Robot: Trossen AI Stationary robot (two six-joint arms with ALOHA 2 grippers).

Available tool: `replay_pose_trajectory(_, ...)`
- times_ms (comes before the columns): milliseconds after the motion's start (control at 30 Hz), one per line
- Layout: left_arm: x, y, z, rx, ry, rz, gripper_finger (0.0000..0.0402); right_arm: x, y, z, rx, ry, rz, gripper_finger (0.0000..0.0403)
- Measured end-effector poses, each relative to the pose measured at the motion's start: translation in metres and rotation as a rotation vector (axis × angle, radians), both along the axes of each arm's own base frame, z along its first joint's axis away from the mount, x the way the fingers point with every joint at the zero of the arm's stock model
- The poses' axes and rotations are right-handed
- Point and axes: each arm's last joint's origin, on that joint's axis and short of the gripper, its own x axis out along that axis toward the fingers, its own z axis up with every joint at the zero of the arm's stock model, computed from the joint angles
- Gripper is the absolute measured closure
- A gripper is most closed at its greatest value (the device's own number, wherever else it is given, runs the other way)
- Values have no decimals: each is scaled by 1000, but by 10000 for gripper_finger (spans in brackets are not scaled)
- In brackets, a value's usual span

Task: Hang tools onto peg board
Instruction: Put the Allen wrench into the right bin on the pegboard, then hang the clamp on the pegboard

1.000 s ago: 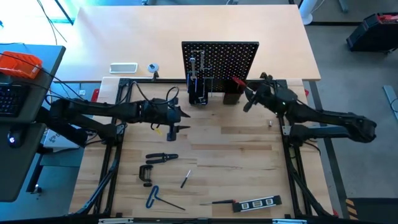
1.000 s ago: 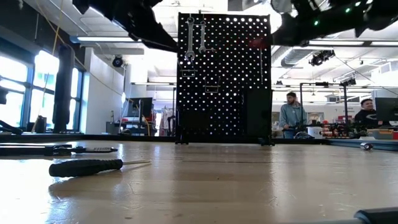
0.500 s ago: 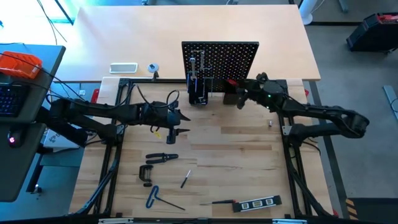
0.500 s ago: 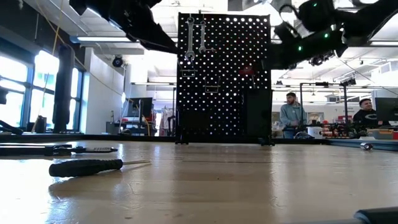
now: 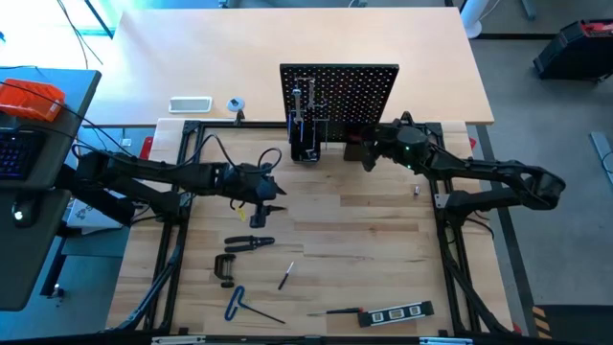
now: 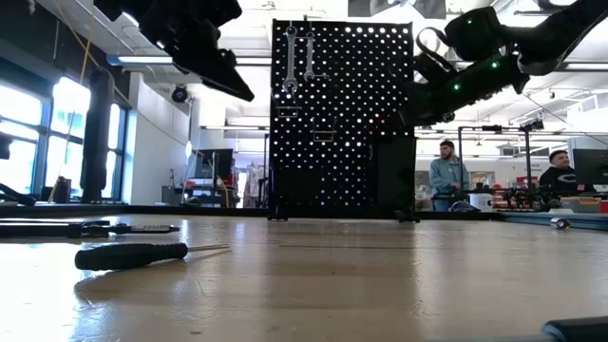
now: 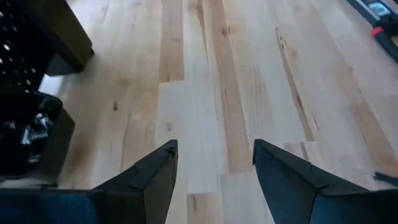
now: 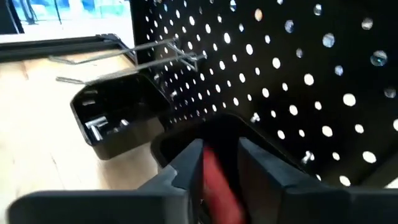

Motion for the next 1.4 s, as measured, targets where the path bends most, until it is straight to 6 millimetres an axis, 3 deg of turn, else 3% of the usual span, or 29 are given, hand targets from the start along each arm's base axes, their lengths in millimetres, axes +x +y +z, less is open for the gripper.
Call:
replay_pose_trajectory(267, -5, -3, -6, -6, 79, -3, 198, 0, 8, 3, -9, 2, 23, 249)
replay_pose_trajectory(500, -17, -10, -16, -40, 240, 4, 198, -6, 34, 31, -111, -88, 126, 242)
replay_pose_trajectory(633, -22, -25, -22, -81, 288, -21, 198, -9, 53, 38, -89, -110, 259, 242)
replay_pose_trajectory(833, -32, -56, -47, -169, 285, -69, 198, -3, 84, 30, 43, -81, 526, 242)
replay_pose_trajectory(1000, -48, -75, -65, -186, 336, 4, 198, 4, 111, 23, 101, -44, 653, 242)
replay_pose_trajectory(1400, -99, -123, -78, -249, 600, 76, 198, 23, 158, 2, 83, 28, 733, 242)
